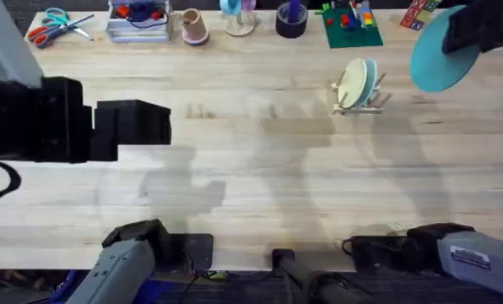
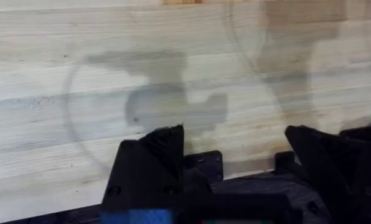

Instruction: Pick up the plates from the table one by one and place each into a slot on the dish rack.

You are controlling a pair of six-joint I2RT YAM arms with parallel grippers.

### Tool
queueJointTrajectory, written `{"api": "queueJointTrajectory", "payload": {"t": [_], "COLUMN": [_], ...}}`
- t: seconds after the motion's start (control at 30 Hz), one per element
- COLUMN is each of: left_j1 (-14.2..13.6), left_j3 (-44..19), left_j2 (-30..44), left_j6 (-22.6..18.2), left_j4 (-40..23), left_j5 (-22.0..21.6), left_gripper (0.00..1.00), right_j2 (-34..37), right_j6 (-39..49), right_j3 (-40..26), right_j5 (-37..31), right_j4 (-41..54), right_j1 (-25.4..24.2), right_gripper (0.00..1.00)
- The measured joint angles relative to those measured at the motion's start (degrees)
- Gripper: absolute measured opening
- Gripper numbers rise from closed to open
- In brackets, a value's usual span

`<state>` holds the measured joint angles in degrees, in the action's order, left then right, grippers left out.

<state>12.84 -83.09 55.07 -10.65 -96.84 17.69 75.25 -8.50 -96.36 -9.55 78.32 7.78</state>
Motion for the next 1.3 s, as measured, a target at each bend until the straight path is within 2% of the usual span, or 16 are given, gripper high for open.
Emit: {"api": "queueJointTrajectory", "payload": {"t": [0.2,0.33,0.53,1.3], "left_j1": [0.0,0.0,0.0,0.0], "left_j3": [0.0,0.0,0.0,0.0], "left_j2": [0.0,0.0,0.0,0.0], "left_j6": [0.0,0.0,0.01,0.0], "left_j4": [0.0,0.0,0.0,0.0], "left_j5": [0.01,0.0,0.01,0.0], "left_gripper": [0.994,0.994,0.993,0.993], "right_j2": [0.47,0.99,3.99,16.83], "right_j6": [3.01,5.45,7.68,7.22], "right_j3": [0.15,0.15,0.15,0.17], "right_j5": [5.59,6.79,7.72,7.88], "right_j4": [-1.59,-1.59,-1.66,-6.73], "right_j1": [-6.78,-9.1,-9.36,-9.36], "right_gripper": [0.029,0.029,0.029,0.028]}}
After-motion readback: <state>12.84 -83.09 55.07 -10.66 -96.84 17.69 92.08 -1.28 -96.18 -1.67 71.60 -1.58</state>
